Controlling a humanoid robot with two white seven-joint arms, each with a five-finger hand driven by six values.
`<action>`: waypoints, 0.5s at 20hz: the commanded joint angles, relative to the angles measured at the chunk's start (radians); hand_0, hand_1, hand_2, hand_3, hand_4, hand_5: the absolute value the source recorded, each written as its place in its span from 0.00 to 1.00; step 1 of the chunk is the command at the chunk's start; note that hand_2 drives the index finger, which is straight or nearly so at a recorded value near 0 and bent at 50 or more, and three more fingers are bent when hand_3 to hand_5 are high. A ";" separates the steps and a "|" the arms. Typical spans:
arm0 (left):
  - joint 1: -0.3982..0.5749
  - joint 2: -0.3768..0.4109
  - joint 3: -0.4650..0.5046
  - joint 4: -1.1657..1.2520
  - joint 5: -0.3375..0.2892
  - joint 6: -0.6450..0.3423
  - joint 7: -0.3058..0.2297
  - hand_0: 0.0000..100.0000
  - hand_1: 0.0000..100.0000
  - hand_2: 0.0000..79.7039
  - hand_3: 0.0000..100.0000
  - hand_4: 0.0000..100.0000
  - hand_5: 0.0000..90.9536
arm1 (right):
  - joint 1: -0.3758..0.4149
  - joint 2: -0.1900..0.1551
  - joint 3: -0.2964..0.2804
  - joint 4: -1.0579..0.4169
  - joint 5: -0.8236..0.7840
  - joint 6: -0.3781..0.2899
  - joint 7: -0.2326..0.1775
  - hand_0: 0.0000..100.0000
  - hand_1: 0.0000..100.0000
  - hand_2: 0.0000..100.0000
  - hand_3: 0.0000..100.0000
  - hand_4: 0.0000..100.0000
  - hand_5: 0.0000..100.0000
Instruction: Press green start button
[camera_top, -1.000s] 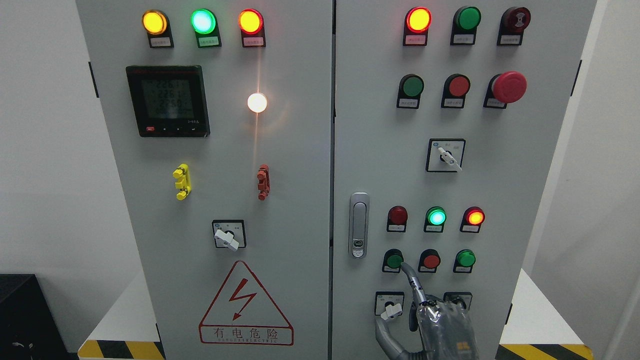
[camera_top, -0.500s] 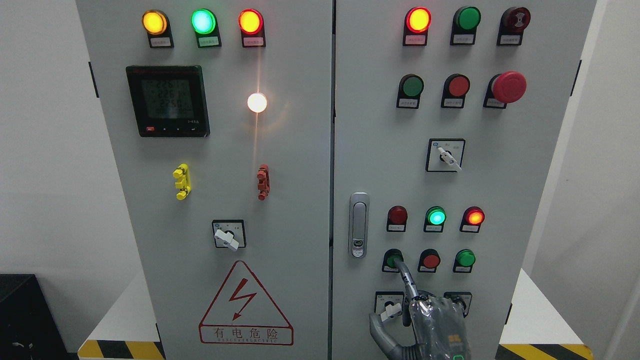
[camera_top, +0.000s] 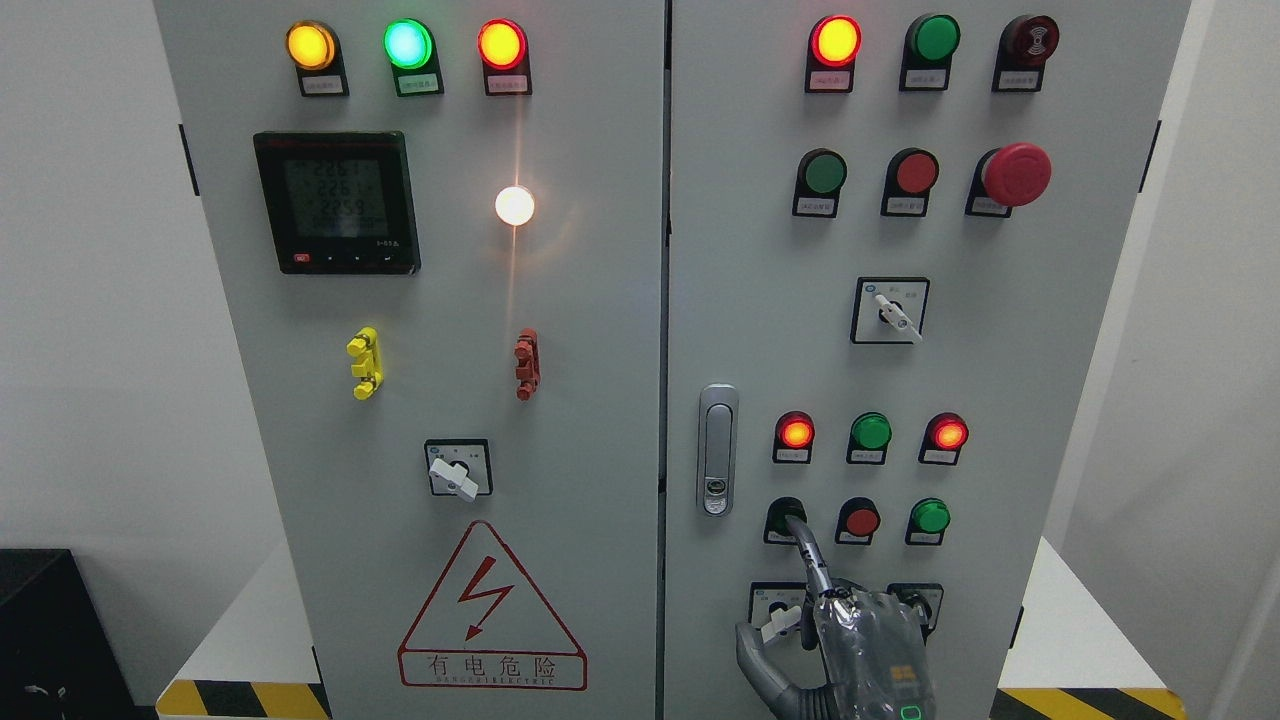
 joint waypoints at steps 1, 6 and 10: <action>-0.023 0.000 0.000 -0.028 0.000 0.001 -0.001 0.12 0.56 0.00 0.00 0.00 0.00 | -0.002 0.002 0.001 0.002 -0.015 -0.007 0.002 0.44 0.34 0.00 0.91 0.85 0.96; -0.023 0.000 0.000 -0.028 0.000 0.001 -0.001 0.12 0.56 0.00 0.00 0.00 0.00 | 0.015 0.003 0.004 -0.064 -0.044 -0.029 0.002 0.49 0.35 0.00 0.90 0.83 0.90; -0.023 0.000 0.000 -0.028 0.000 0.001 -0.001 0.12 0.56 0.00 0.00 0.00 0.00 | 0.056 0.006 0.006 -0.129 -0.081 -0.030 0.005 0.54 0.35 0.00 0.89 0.82 0.87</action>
